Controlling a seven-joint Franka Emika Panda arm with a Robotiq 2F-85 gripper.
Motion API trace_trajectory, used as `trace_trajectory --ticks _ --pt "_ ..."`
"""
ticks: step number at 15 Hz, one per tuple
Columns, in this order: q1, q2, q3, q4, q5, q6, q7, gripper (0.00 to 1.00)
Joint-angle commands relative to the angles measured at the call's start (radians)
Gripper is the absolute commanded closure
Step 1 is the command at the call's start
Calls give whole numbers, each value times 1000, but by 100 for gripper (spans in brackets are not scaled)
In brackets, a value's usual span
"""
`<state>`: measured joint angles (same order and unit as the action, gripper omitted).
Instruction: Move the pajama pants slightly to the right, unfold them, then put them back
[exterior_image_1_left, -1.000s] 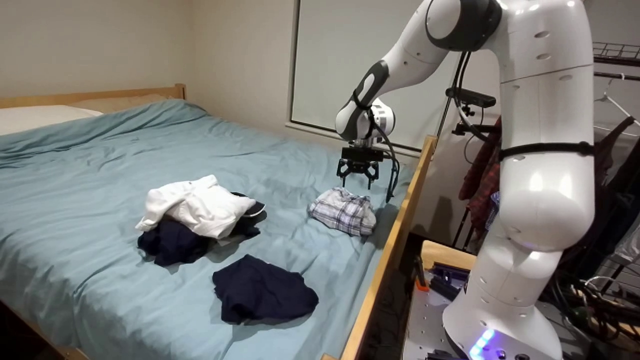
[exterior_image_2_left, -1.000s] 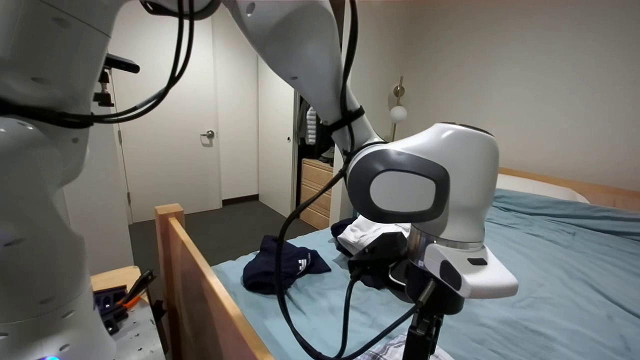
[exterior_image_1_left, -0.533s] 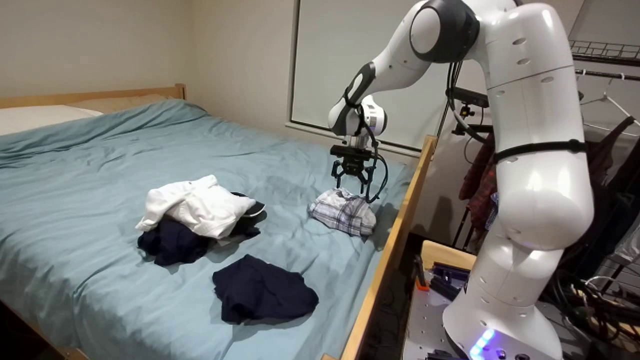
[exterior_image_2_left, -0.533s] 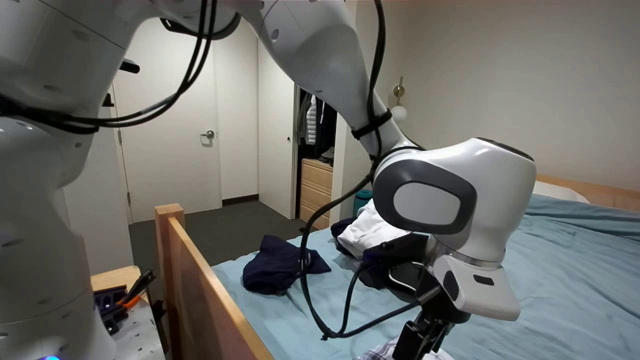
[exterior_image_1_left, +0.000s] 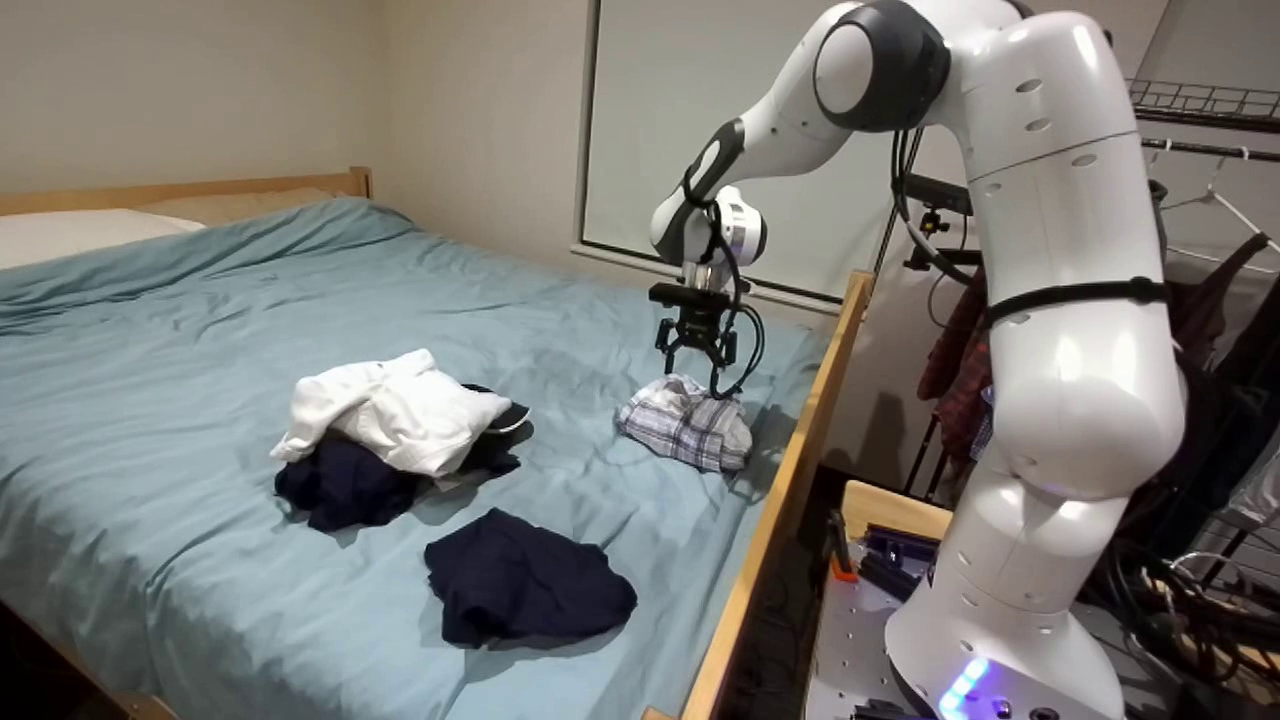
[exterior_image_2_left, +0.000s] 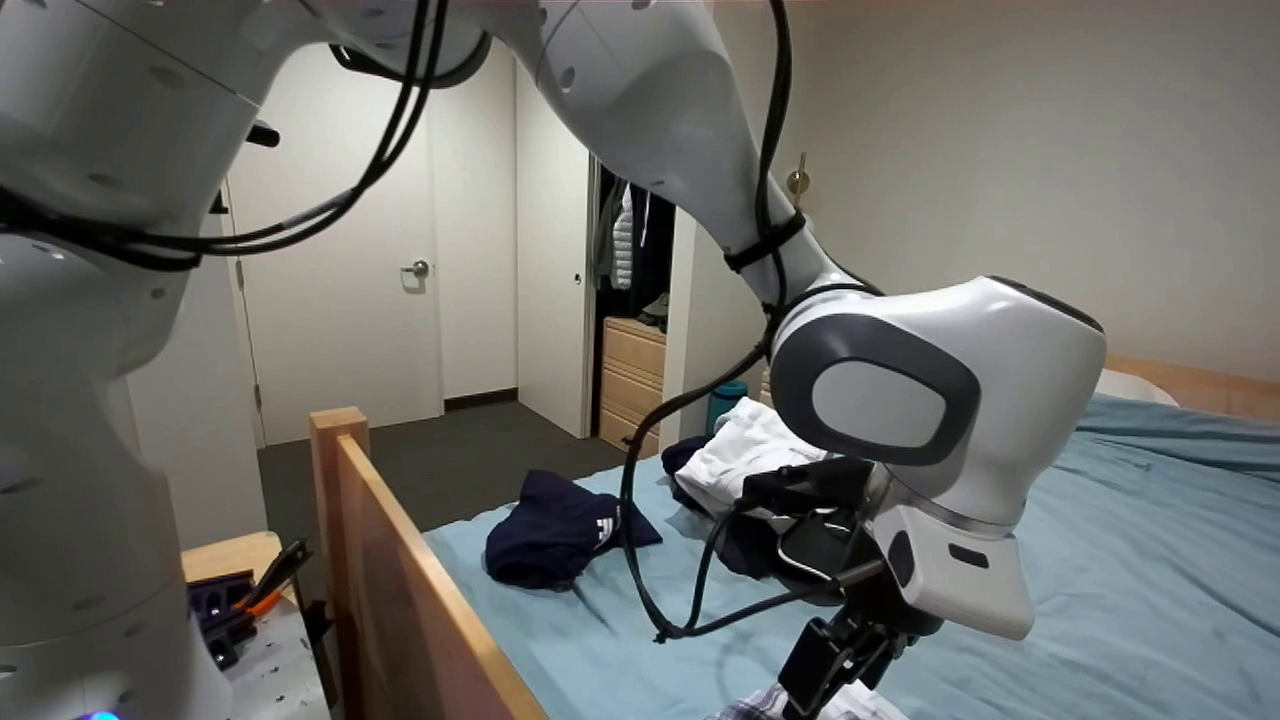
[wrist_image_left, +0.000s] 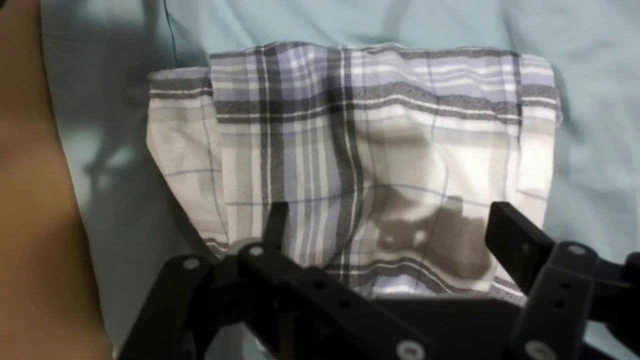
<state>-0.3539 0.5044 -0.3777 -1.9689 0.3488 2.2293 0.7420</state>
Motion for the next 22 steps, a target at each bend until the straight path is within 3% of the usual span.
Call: trace_trajectory --ticks 1,6,8,13,15,22 --pt "-7 0 7 4 -3 -2 3 0" --pt "-25 54 7 38 38 44 62 0" --pt "-38 122 22 25 81 158 80 0" --pt "-77 278 61 67 155 292 67 0" --pt "-88 314 74 93 166 299 66 26" --pt "-98 331 84 122 174 299 63 70"
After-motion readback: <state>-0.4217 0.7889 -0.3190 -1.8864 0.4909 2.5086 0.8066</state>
